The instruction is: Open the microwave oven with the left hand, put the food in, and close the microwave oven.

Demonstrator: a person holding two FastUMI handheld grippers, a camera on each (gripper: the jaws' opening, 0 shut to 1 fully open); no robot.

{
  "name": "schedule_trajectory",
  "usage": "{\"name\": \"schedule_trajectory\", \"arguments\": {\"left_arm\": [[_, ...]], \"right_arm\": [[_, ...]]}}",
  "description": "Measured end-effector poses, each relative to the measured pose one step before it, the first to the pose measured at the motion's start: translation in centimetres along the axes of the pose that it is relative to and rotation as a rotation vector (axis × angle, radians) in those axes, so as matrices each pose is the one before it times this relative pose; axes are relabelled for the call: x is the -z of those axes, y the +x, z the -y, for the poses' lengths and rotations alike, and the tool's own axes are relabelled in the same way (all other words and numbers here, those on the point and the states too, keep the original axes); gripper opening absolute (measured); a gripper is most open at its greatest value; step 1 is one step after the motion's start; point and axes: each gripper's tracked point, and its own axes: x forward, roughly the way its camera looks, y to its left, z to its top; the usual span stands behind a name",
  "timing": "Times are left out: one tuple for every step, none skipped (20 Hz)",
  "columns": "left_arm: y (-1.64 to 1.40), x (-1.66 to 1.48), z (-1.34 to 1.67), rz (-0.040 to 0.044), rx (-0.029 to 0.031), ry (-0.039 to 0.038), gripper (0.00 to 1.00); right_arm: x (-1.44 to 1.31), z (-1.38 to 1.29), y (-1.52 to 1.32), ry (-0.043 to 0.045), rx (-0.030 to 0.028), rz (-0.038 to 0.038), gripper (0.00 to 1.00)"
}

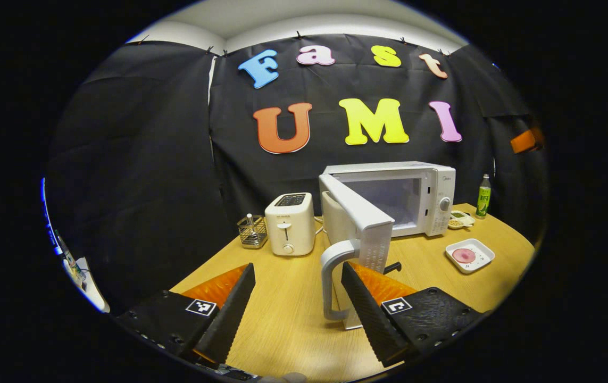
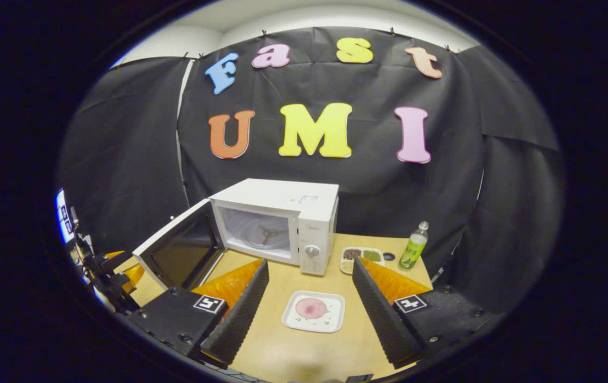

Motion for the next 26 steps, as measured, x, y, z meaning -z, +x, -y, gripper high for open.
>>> {"name": "schedule_trajectory", "arguments": {"left_arm": [[-0.407, -0.259, -0.498, -0.00097, -0.01153, 0.00399, 0.96], [-0.462, -0.401, -0.424, 0.00433, -0.01207, 0.00529, 0.96], [-0.467, -0.459, 0.018, 0.00209, -0.00107, -0.00144, 0.96], [-0.551, -0.577, 0.115, 0.00516, -0.00453, 0.00231, 0.96], [-0.517, -0.733, 0.284, 0.00316, -0.00419, 0.00219, 0.96], [-0.569, -0.741, 0.404, 0.00476, -0.00039, -0.00298, 0.96], [-0.613, -0.953, 0.484, 0.00916, -0.00091, -0.00086, 0.96], [-0.479, -0.993, 0.614, 0.00854, -0.00054, 0.00316, 0.96], [-0.531, -0.86, 0.706, 0.00514, -0.00129, 0.00334, 0.96], [-0.519, -1.138, 1.085, 0.0072, 0.00233, 0.00323, 0.96], [-0.393, -1.148, 1.049, 0.01222, 0.00487, 0.00206, 0.96], [-0.211, -1.016, 1.05, 0.00671, 0.00472, -0.00413, 0.96], [-0.224, -0.87, 1.027, 0.00298, 0.00181, -0.00478, 0.96], [-0.322, -0.843, 0.878, 0.00563, -0.00096, -0.00849, 0.96], [-0.244, -0.704, 0.979, 0.00562, -0.00114, -0.01128, 0.96], [-0.072, -0.747, 0.827, 0.00464, -0.0034, -0.00874, 0.96], [-0.074, -0.533, 0.588, 0.00203, -0.00756, -0.00269, 0.96], [-0.047, -0.431, 0.54, 0.00239, -0.00584, -0.00151, 0.96], [0.021, -0.321, 0.563, 0.00437, -0.00133, -0.00142, 0.96], [-0.097, -0.198, 0.37, -0.00135, -0.00033, 0.00025, 0.96], [-0.133, -0.093, 0.254, -0.00245, 0.00033, 0.00121, 0.96], [-0.028, -0.146, 0.055, -0.00036, -0.00072, 0.00136, 0.96], [-0.103, -0.163, -0.061, 0.00325, 0.00091, -0.00008, 0.96], [0.121, -0.185, -0.114, 0.00393, 0.00043, -0.00101, 0.96], [0.17, -0.219, -0.129, 0.00467, 0.00543, -0.00262, 0.96], [0.232, -0.091, -0.067, 0.00351, 0.00474, -0.00278, 0.96]], "right_arm": [[1.575, 0.754, 1.335, 0.00802, 0.00411, -0.03818, 0.89], [1.422, 0.649, 1.555, 0.00897, 0.00325, -0.03261, 0.92], [1.801, 1.061, 1.653, 0.00655, 0.0146, -0.05174, 0.86], [1.428, 0.821, 1.632, 0.01166, 0.00036, -0.04046, 0.75], [1.543, 0.907, 1.873, 0.00647, 0.00221, -0.04418, 0.75], [1.783, 0.834, 1.696, 0.01042, 0.00233, -0.05191, 0.82], [1.584, 0.715, 1.753, 0.01913, -0.01531, -0.05269, 0.68], [1.652, 0.705, 1.734, 0.01826, -0.00636, -0.05105, 0.74], [1.481, 0.72, 1.859, 0.01654, -0.00545, -0.05918, 0.57], [1.005, -0.05, 1.392, 0.02962, -0.03076, -0.0409, 0.66], [0.582, 0.66, 1.389, 0.01566, -0.01167, -0.04752, 0.64], [0.227, 0.543, 1.291, 0.01169, -0.01057, -0.02893, 0.53], [0.244, 0.26, 1.099, 0.01173, -0.01582, -0.02895, 0.47], [0.117, 0.14, 1.114, 0.00521, -0.01405, -0.02576, 0.46], [0.031, 0.193, 0.834, 0.00146, -0.0099, -0.02311, 0.41], [0.042, 0.066, 0.708, -0.00165, -0.01028, -0.01666, 0.39], [0.142, 0.207, 0.514, -0.00062, 0.00202, -0.02711, 0.34], [0.362, -0.173, 0.467, 0.00265, -0.00974, -0.03011, 0.29], [0.59, -0.138, 0.252, 0.00565, -0.00758, -0.0398, 0.22], [-0.669, 0.299, 0.21, -0.00458, 0.01872, 0.00339, 0.31], [0.659, 0.367, -0.044, 0.00389, 0.02035, -0.02266, 0.17], [-0.231, 0.003, 0.107, 0.01116, 0.00782, -0.0069, 0.18], [-0.32, -0.172, -0.404, 0.00766, -0.00209, -0.00724, 0.1], [0.169, -0.109, 0.351, 0.0077, -0.02098, -0.00925, 0.09], [0.068, -0.27, 0.138, 0.01605, -0.02392, -0.00887, 0.06], [0.189, -0.315, -0.014, 0.0178, -0.01947, -0.0045, 0.05]]}}
